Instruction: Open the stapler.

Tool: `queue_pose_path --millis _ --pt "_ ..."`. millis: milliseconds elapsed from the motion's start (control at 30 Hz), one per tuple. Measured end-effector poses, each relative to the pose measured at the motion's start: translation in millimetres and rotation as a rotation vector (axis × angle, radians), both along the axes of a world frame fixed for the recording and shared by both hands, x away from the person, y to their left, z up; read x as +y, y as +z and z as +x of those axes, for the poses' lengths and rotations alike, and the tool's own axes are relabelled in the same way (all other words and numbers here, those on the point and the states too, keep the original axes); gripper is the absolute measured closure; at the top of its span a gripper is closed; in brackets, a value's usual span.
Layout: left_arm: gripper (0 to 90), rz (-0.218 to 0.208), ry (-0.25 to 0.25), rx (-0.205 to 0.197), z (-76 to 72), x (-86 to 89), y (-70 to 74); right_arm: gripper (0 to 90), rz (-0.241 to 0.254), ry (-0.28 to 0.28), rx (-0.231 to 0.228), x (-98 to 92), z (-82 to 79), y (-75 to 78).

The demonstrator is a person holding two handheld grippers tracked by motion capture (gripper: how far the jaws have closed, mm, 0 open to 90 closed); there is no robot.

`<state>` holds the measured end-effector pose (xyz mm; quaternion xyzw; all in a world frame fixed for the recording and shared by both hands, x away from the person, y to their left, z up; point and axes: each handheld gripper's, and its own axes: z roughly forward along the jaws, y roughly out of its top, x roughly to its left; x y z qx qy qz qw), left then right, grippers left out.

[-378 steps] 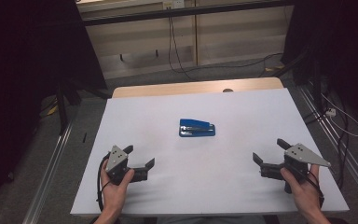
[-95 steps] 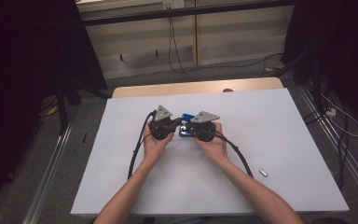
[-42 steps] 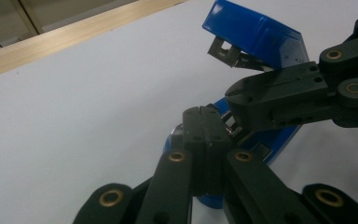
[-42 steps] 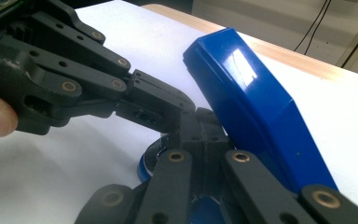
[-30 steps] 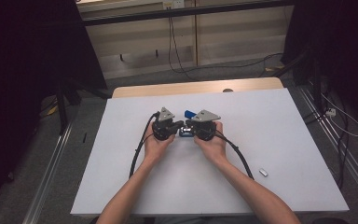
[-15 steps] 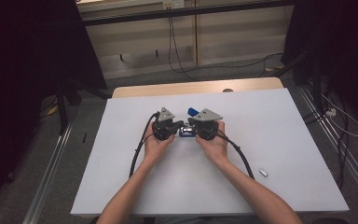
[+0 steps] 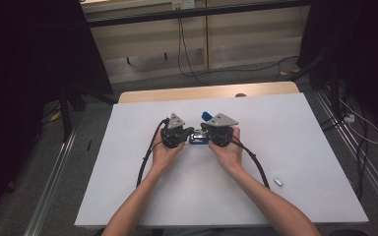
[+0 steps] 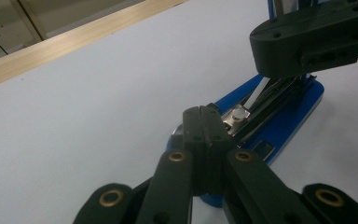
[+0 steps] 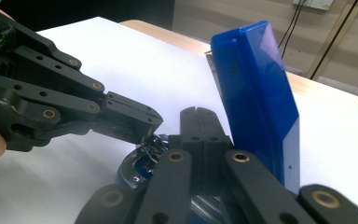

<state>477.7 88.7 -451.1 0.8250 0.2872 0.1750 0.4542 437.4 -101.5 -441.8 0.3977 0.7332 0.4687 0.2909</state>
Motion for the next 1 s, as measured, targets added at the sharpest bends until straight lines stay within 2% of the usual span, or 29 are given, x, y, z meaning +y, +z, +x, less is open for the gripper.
queue_pose_path --millis 133,767,900,1000 --pt "90.0 -0.003 0.002 0.0 -0.1 0.0 -0.2 90.0 0.001 -0.007 -0.013 -3.5 -0.7 1.1" --pt "90.0 -0.017 0.009 0.005 -0.3 0.5 -1.1 90.0 0.019 -0.01 -0.015 -7.6 -2.8 2.2" --pt "90.0 -0.007 0.009 -0.003 -1.0 -0.2 -0.9 90.0 0.029 -0.012 -0.017 -8.6 -3.6 2.1" --pt "90.0 -0.016 0.01 0.001 -0.5 0.3 -1.1 90.0 0.033 -0.026 -0.024 -11.4 -4.2 3.0"
